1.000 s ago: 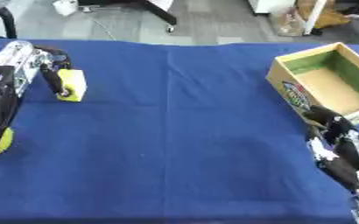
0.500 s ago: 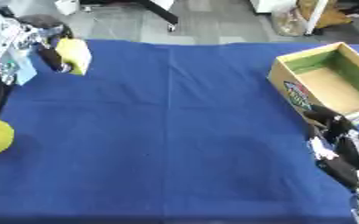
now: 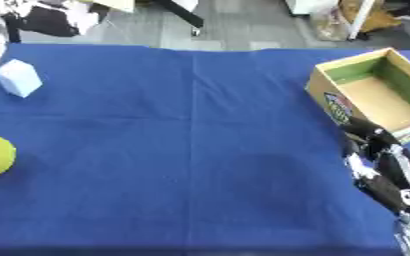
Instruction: Pick up the objects with one hand, pass them to the other hand, and then place them into the box on the other side of the table.
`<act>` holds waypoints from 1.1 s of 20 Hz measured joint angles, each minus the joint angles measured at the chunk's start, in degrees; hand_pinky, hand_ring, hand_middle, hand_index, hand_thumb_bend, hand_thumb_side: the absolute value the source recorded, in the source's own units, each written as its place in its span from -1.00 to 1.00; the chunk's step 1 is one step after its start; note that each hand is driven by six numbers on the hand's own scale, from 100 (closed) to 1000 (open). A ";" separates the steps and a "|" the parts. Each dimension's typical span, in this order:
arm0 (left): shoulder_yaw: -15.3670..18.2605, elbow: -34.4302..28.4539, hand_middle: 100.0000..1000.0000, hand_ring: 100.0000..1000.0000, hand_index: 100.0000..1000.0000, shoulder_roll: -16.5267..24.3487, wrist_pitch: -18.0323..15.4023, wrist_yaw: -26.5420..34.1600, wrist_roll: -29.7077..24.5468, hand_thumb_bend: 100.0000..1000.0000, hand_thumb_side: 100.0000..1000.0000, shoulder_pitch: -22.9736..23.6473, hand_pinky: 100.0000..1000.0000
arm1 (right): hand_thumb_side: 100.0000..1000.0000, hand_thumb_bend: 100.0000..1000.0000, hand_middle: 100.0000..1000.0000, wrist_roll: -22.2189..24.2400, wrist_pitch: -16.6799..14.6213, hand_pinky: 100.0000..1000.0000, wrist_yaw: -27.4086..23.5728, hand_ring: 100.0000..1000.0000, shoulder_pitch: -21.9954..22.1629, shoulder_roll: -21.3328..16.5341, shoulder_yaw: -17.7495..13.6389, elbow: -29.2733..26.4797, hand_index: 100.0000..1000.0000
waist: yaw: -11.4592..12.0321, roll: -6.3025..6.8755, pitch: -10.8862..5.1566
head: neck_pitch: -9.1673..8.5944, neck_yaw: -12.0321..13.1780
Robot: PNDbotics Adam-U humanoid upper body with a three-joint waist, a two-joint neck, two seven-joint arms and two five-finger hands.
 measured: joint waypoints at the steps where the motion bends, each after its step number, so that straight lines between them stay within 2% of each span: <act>1: 0.00 -1.76 -0.38 -0.29 -0.07 -1.80 -1.19 2.93 1.75 -0.72 -1.00 0.95 0.04 | -0.42 -1.00 0.45 -0.01 -0.01 0.64 0.00 0.74 0.00 0.00 -0.01 0.00 0.69 | 0.02 0.00 0.00 | 0.00 -0.18; 4: -0.08 -5.31 -0.37 -0.28 -0.07 -7.91 -5.10 10.12 6.31 -0.69 -1.00 3.70 0.04 | -0.42 -1.00 0.45 -0.05 -0.02 0.64 0.00 0.74 0.00 0.00 -0.03 0.00 0.69 | 0.32 0.00 0.00 | 0.00 -0.90; 7: -0.53 -5.65 -0.37 -0.28 -0.07 -13.51 -8.87 15.02 9.73 -0.66 -1.00 6.08 0.04 | -0.47 -1.00 0.44 -0.23 -0.17 0.64 0.23 0.73 -0.36 0.00 -0.08 -0.09 0.68 | 0.42 0.00 0.00 | -0.05 -1.72; 10: -1.65 -3.99 -0.37 -0.28 -0.07 -16.84 -11.86 18.39 11.38 -0.59 -1.00 7.87 0.04 | -0.64 -1.00 0.44 -0.33 -0.27 0.63 1.84 0.71 -1.83 -0.17 -0.37 -0.83 0.67 | 0.58 0.00 0.00 | -0.05 -2.04; 16: -5.07 -0.70 -0.36 -0.28 -0.07 -19.11 -13.75 21.86 10.70 -0.52 -1.00 10.33 0.05 | -0.97 -1.00 0.43 0.15 -0.17 0.61 7.66 0.67 -9.05 -2.46 -0.33 -4.05 0.65 | 0.87 0.00 -0.07 | -0.01 -2.14; 19: -6.87 0.60 -0.36 -0.28 -0.06 -19.29 -13.35 22.73 9.78 -0.50 -1.00 11.11 0.05 | -1.00 -1.00 0.44 1.04 -0.40 0.61 11.30 0.66 -13.08 -3.61 0.31 -6.59 0.68 | 0.88 0.00 -0.07 | 0.00 -2.10; 20: -7.42 0.96 -0.36 -0.28 -0.06 -19.29 -13.09 22.91 9.47 -0.38 -1.00 11.23 0.05 | -0.96 -1.00 0.45 1.48 -0.55 0.60 12.51 0.65 -14.46 -3.96 0.69 -7.50 0.68 | 0.88 0.00 -0.07 | 0.00 -2.10; 21: -7.96 1.31 -0.36 -0.28 -0.06 -19.28 -12.79 23.08 9.13 -0.49 -1.00 11.41 0.05 | -1.00 -1.00 0.46 1.96 -0.84 0.60 13.72 0.65 -15.84 -4.35 1.11 -8.47 0.69 | 0.88 0.00 -0.07 | 0.00 -2.10; 22: -8.48 1.63 -0.36 -0.28 -0.06 -19.26 -12.51 23.31 8.81 -0.48 -1.00 11.62 0.05 | -1.00 -1.00 0.47 2.42 -1.13 0.60 14.97 0.64 -17.22 -4.76 1.51 -9.30 0.68 | 0.88 0.00 -0.07 | 0.00 -2.10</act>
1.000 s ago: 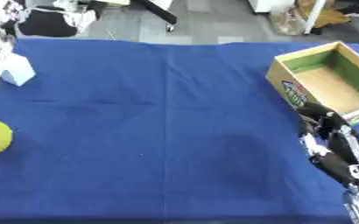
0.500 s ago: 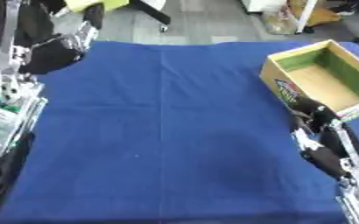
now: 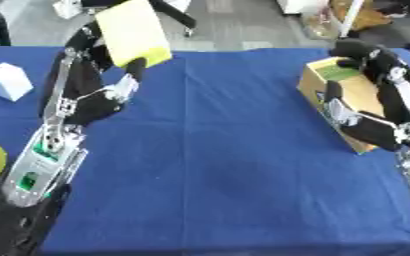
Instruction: Pick up the objects with one hand, pass them to the other hand, and then place them into the box on the other side of the table.
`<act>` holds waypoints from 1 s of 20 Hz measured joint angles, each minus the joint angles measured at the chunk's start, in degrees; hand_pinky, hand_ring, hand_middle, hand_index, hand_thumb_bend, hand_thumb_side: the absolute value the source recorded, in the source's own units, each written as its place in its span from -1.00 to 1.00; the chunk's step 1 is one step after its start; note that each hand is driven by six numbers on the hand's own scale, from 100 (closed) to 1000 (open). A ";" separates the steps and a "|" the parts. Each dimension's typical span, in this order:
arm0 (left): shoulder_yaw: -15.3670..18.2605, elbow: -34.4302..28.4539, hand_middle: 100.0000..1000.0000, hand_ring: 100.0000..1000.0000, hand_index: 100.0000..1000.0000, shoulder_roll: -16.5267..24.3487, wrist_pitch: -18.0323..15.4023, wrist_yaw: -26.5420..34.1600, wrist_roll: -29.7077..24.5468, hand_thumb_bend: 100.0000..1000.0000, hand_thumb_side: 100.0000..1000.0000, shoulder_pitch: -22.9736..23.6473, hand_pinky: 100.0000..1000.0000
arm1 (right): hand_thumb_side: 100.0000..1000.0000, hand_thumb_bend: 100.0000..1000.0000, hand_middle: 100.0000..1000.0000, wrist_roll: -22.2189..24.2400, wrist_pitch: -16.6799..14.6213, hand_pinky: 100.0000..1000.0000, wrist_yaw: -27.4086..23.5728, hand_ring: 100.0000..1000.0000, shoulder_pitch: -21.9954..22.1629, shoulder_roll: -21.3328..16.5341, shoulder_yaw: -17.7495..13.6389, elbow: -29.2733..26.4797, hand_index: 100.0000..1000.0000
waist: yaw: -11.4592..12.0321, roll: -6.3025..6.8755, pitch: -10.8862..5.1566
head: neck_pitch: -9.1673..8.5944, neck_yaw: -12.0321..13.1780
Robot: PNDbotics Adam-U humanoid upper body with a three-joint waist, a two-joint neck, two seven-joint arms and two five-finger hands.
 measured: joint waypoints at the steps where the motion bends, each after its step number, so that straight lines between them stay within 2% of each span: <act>1: -0.48 0.31 -0.36 -0.28 -0.06 0.04 0.27 0.18 -0.29 -0.48 -1.00 0.14 0.05 | -1.00 -1.00 0.47 0.38 -0.32 0.60 1.22 0.64 -1.33 -0.37 0.40 -0.85 0.68 | 0.00 0.00 0.00 | 0.00 0.00; 5: -1.99 1.58 -0.36 -0.29 -0.07 0.75 1.23 1.30 -1.24 -0.47 -1.00 0.84 0.05 | -1.00 -1.00 0.51 0.81 -1.58 0.60 5.03 0.64 -5.51 -1.77 1.94 -3.29 0.68 | 0.02 0.00 0.00 | 0.00 -0.03; 9: -3.54 3.27 -0.36 -0.29 -0.06 2.16 2.47 2.45 -2.08 -0.46 -1.00 0.92 0.06 | -0.98 -0.67 0.54 0.45 -3.25 0.65 7.73 0.64 -9.16 -3.34 3.90 -4.26 0.69 | 0.06 0.00 0.00 | 0.01 0.01; 11: -4.33 4.02 -0.36 -0.29 -0.06 3.03 3.29 3.02 -2.53 -0.46 -1.00 0.82 0.06 | -0.95 -0.45 0.55 0.36 -4.28 0.70 9.17 0.63 -10.79 -3.94 4.90 -4.49 0.67 | 0.06 0.00 0.00 | 0.02 0.09; 13: -5.05 4.63 -0.36 -0.28 -0.05 3.83 4.21 3.47 -3.01 -0.46 -1.00 0.31 0.07 | -0.87 -0.31 0.56 0.42 -5.56 0.72 11.08 0.63 -12.22 -4.24 5.75 -4.67 0.67 | 0.06 0.00 0.00 | 0.02 0.17; 15: -5.77 5.08 -0.35 -0.28 -0.05 4.47 5.11 3.82 -3.57 -0.46 -1.00 -0.36 0.08 | -0.81 -0.18 0.56 0.53 -6.93 0.73 12.98 0.63 -13.34 -4.24 6.62 -4.92 0.67 | 0.08 0.00 -0.01 | 0.02 0.18; 16: -6.13 5.29 -0.35 -0.28 -0.05 4.68 5.59 4.00 -3.89 -0.46 -1.00 -0.72 0.08 | -0.81 -0.18 0.56 0.61 -7.60 0.73 13.79 0.63 -13.86 -4.23 7.06 -4.93 0.67 | 0.13 0.00 -0.01 | 0.02 0.18; 18: -6.88 5.52 -0.34 -0.28 -0.04 5.07 6.42 4.26 -4.64 -0.46 -1.00 -1.39 0.08 | -0.72 -0.01 0.56 0.85 -8.97 0.74 15.13 0.62 -14.88 -4.07 7.96 -4.92 0.67 | 0.27 0.00 -0.01 | 0.02 0.19; 20: -7.71 5.63 -0.35 -0.28 -0.04 5.46 7.38 4.64 -5.52 -0.46 -1.00 -2.22 0.08 | -0.68 0.01 0.56 1.25 -10.40 0.73 16.20 0.61 -15.94 -3.80 8.90 -4.80 0.66 | 0.50 0.00 -0.01 | 0.02 0.22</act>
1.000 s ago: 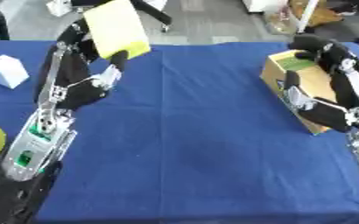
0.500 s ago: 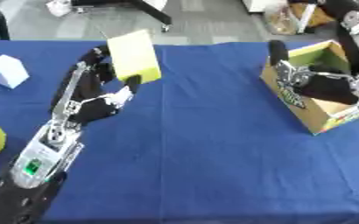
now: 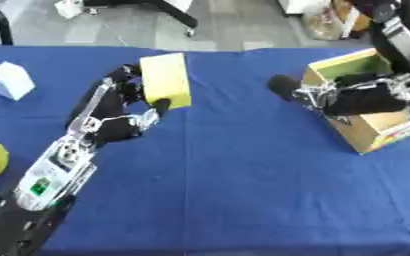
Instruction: Pick up the objects with one hand, pass them to the other hand, and then place them into the box on the other side of the table.
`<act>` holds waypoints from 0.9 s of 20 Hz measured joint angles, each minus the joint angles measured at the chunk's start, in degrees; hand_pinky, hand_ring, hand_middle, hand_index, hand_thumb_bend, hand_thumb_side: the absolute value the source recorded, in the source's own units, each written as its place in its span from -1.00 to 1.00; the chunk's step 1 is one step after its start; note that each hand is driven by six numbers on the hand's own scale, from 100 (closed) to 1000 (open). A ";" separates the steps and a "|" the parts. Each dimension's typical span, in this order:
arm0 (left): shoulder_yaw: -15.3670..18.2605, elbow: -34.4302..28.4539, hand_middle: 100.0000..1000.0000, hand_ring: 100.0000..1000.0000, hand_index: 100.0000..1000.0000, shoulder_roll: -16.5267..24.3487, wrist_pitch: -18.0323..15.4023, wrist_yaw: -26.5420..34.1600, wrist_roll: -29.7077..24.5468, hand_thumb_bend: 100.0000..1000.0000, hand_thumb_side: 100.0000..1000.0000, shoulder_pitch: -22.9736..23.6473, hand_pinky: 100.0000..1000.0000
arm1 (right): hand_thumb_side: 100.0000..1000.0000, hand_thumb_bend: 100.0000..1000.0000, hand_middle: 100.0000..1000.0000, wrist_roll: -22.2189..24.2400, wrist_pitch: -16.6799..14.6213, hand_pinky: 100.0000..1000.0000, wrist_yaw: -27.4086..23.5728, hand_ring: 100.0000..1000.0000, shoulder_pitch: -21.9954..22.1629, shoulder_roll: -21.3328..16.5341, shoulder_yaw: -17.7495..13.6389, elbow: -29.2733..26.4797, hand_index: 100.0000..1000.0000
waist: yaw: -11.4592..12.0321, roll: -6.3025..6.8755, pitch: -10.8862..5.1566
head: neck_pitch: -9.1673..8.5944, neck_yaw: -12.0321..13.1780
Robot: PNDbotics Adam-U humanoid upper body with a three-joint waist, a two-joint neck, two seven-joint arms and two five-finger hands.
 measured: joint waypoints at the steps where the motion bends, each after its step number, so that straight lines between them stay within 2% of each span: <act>1: -0.45 0.00 -0.35 -0.28 -0.04 0.30 0.51 0.24 -0.46 -0.46 -1.00 -0.49 0.08 | -0.68 0.01 0.56 0.24 -0.71 0.73 0.45 0.61 -0.50 0.31 0.45 0.05 0.67 | 0.08 0.00 0.00 | 0.00 0.01; 9: -3.89 -0.77 -0.35 -0.28 -0.04 2.91 4.15 4.06 -3.89 -0.45 -1.00 -3.93 0.08 | -0.65 -0.02 0.54 2.54 -6.32 0.68 3.23 0.56 -3.71 2.74 4.20 2.67 0.63 | 1.13 0.02 0.00 | 0.01 0.00; 10: -4.26 -0.85 -0.35 -0.28 -0.04 3.10 4.50 4.66 -4.21 -0.38 -1.00 -4.32 0.08 | -0.70 0.11 0.53 2.73 -7.02 0.68 3.73 0.56 -3.93 3.04 4.60 3.06 0.63 | 1.27 0.02 0.00 | 0.01 -0.02; 11: -4.55 -1.03 -0.35 -0.28 -0.04 3.20 4.80 5.18 -4.47 -0.45 -1.00 -4.69 0.08 | -0.64 -0.03 0.53 2.84 -7.65 0.68 4.25 0.55 -4.13 3.39 4.94 3.52 0.63 | 1.44 0.03 0.00 | 0.01 -0.03; 18: -6.46 -2.62 -0.34 -0.28 -0.04 4.21 6.52 9.61 -5.58 -0.42 -1.00 -6.06 0.08 | -0.62 -0.05 0.52 2.08 -11.73 0.67 9.30 0.53 -4.60 4.95 6.52 6.72 0.61 | 1.86 0.03 0.00 | 0.01 -0.10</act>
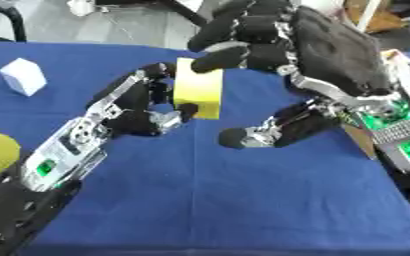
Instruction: Pick up the objects with one hand, pass them to the other hand, and then place them into the box on the other side of the table.
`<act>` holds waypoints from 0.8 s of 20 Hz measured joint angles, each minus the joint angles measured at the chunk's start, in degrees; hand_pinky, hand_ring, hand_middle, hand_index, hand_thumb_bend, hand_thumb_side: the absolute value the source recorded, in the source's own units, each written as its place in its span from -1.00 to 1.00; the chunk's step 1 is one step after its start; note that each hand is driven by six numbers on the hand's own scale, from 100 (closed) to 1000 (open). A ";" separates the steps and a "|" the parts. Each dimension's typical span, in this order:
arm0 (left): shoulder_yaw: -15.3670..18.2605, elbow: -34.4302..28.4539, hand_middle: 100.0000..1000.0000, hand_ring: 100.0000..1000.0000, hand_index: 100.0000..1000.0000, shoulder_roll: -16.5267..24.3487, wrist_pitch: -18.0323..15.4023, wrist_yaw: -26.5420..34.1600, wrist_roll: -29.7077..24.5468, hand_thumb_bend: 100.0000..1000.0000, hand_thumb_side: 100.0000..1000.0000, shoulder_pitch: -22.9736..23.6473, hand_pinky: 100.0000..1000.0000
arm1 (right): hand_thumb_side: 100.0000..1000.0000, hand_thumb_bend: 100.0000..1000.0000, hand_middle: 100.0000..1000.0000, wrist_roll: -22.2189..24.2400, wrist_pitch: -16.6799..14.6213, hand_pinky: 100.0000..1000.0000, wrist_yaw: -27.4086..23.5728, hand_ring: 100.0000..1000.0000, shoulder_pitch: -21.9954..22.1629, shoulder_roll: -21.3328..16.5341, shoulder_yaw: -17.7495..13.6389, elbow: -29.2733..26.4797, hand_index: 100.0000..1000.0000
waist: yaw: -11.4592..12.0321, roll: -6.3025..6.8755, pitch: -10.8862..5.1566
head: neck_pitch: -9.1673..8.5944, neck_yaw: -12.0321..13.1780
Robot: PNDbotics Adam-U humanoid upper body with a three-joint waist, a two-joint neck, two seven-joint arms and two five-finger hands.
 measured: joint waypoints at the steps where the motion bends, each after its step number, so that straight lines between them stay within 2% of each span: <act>1: -0.15 -0.36 -0.34 -0.28 -0.04 0.06 0.20 0.75 0.00 -0.42 -1.00 -0.01 0.08 | -0.63 -0.06 0.52 -0.36 -0.42 0.68 0.83 0.53 0.00 0.18 0.04 0.38 0.61 | 0.08 0.00 0.00 | 0.00 -0.01; 9: -0.51 -2.99 -0.33 -0.27 -0.03 1.03 1.25 6.74 1.39 -0.39 -1.00 0.00 0.08 | -0.66 -0.09 0.52 -3.40 -2.81 0.68 7.11 0.53 0.55 0.87 0.37 2.60 0.60 | 0.25 0.00 0.00 | 0.00 -0.19; 16: -0.46 -5.26 -0.32 -0.26 -0.01 1.61 1.36 9.78 2.74 -0.39 -1.00 0.24 0.08 | -0.72 -0.12 0.52 -5.89 -3.13 0.67 11.02 0.52 1.41 0.88 0.36 4.10 0.61 | 0.28 0.00 0.00 | 0.00 -0.20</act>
